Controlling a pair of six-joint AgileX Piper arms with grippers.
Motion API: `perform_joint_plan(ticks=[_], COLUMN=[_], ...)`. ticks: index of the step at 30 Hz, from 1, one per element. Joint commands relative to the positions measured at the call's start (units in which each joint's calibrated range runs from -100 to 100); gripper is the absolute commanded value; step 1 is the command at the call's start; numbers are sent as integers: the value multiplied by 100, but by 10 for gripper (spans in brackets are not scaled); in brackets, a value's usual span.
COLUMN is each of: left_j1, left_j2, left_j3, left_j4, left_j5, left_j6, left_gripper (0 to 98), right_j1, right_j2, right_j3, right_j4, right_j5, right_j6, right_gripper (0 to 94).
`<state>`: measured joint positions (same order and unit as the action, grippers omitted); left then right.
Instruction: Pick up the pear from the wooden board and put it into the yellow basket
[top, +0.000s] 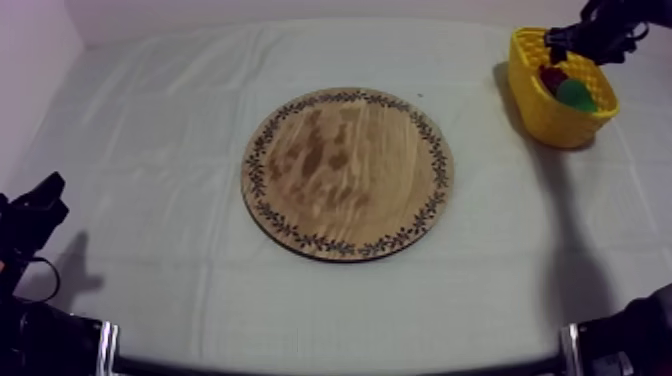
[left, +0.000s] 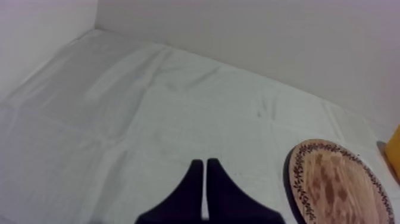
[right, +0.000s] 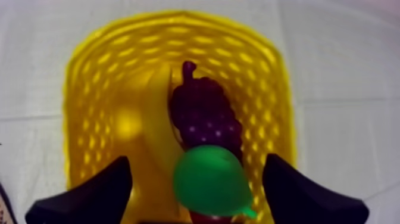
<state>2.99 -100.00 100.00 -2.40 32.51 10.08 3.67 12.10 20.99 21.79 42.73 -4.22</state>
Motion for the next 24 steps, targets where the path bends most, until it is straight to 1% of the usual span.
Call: perform_joint_plan(ticks=[1,8,16,20,24], left_j1=[1,1,1,1,1], left_j2=[0,0,0,0,0], left_j3=[0,0,0,0,0], left_j4=[-2,-2,-2,-2,-2], left_j5=[-1,-1,-1,-1,-1], left_j6=[1,1,1,1,1], left_gripper=[1,1,1,1,1], right_j1=[0,27,-49,-146,-212], right_j2=[-888,-2882,-5471,-6760,-7914], right_j3=[500,2179,4439,5339,6038], right_j4=[3,-59,-246,-430,-751], right_j5=[-105,-643,-1139,-1109,-1078], right_j6=[-3,67,254,356,488], right_gripper=[591,561,517,476,387])
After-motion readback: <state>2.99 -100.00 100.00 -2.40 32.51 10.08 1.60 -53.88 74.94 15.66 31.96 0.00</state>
